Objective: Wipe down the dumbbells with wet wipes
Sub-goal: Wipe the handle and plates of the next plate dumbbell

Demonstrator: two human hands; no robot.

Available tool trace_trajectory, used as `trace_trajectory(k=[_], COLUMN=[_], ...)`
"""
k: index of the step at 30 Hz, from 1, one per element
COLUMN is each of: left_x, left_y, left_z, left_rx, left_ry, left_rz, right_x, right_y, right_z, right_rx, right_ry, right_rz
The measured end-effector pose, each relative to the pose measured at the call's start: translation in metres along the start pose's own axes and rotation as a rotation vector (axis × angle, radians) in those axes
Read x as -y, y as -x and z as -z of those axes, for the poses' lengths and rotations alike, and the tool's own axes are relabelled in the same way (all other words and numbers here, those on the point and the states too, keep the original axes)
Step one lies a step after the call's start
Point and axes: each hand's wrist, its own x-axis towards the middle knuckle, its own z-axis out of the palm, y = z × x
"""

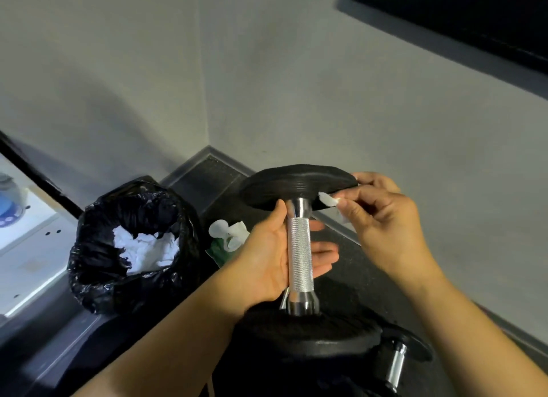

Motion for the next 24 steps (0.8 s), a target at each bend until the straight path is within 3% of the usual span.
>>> trace_trajectory(k=[5, 9, 15, 19, 24], left_x=[0.006, 0.005, 0.007, 0.010, 0.012], left_y=[0.020, 0.037, 0.050, 0.065, 0.082], left_z=[-0.040, -0.075, -0.098, -0.112, -0.123], left_rx=[-0.097, -0.237, -0.181, -0.140, -0.061], left_ry=[-0.079, -0.069, -0.079, -0.063, 0.054], left_rz=[0.077, 0.003, -0.021, -0.051, -0.109], right_x=[0.028, 0.041, 0.054, 0.058, 0.070], right_y=[0.016, 0.026, 0.052, 0.057, 0.057], right_z=[0.020, 0.042, 0.070, 0.083, 0.096], right_rx=[-0.073, -0.138, -0.246, -0.106, 0.150], right_ry=[0.262, 0.268, 0.257, 0.270, 0.110], right_rz=[0.221, 0.255, 0.402, 0.458, 0.300])
